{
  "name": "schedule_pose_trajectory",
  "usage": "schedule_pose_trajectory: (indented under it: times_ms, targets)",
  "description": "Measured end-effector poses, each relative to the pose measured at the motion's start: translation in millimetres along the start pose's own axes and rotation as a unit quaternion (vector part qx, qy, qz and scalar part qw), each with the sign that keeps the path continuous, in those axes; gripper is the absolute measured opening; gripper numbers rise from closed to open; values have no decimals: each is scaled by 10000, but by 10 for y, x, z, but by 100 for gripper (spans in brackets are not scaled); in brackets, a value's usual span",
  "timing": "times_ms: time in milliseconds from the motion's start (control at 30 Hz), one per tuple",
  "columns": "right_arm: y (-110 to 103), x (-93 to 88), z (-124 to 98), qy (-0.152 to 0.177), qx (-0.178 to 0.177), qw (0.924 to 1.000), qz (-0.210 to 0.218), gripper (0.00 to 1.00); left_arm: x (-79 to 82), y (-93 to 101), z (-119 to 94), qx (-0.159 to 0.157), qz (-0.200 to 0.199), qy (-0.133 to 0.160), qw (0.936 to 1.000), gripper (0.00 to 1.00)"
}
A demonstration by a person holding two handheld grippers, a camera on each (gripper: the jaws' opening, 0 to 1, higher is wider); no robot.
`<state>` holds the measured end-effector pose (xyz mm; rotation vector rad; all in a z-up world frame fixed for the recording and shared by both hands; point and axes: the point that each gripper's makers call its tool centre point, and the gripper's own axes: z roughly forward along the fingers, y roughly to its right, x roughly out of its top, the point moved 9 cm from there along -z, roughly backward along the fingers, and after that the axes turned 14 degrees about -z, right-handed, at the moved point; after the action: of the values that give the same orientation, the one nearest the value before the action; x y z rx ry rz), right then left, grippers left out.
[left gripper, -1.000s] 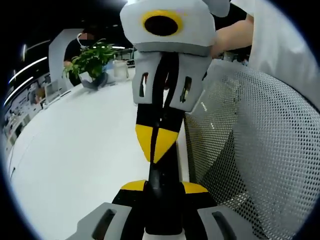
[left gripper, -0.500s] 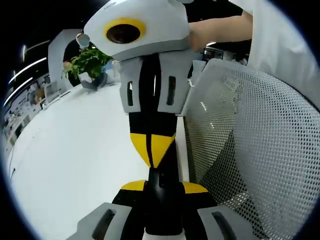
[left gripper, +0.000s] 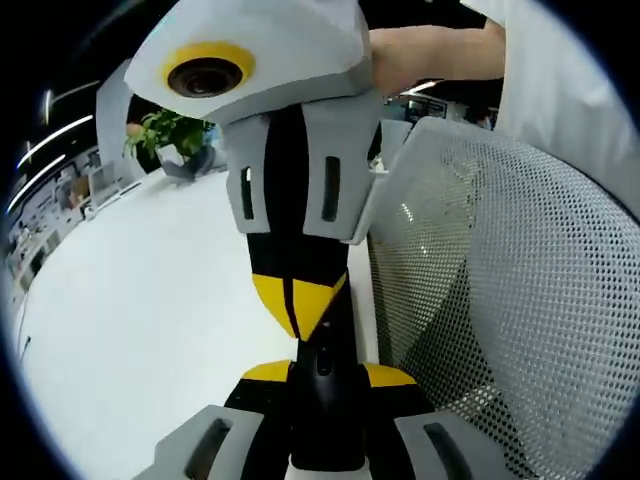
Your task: Press the specified remote control buttons in sequence, fully releasing each button before pressing the next.
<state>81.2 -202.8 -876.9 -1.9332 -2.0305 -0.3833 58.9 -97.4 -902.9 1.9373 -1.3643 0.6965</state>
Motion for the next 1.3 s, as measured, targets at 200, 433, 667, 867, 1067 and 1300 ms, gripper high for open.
schedule_pose_trajectory:
  times_ms: [200, 433, 667, 867, 1067, 1300]
  targets:
    - [-132, 38, -31, 171, -234, 9992, -284, 0, -1, -6, 0, -4, -26, 15, 10000, 25]
    - [-203, 94, 26, 258, -246, 9982, -489, 0, -2, -5, 2, -18, -24, 24, 10000, 25]
    - [-220, 104, 8, 71, -345, 9973, -643, 0, 5, 1, 7, -40, -40, 28, 10000, 25]
    - [-225, 121, 30, -35, -401, 9964, -743, 0, 3, 5, 9, -45, -23, 20, 10000, 25]
    - [-216, 67, 12, 296, -397, 9978, -438, 0, 2, 7, 10, -38, -16, 19, 10000, 25]
    - [-268, 97, 24, 623, -318, 9971, -298, 0, 6, 14, 5, -38, -32, 26, 10000, 25]
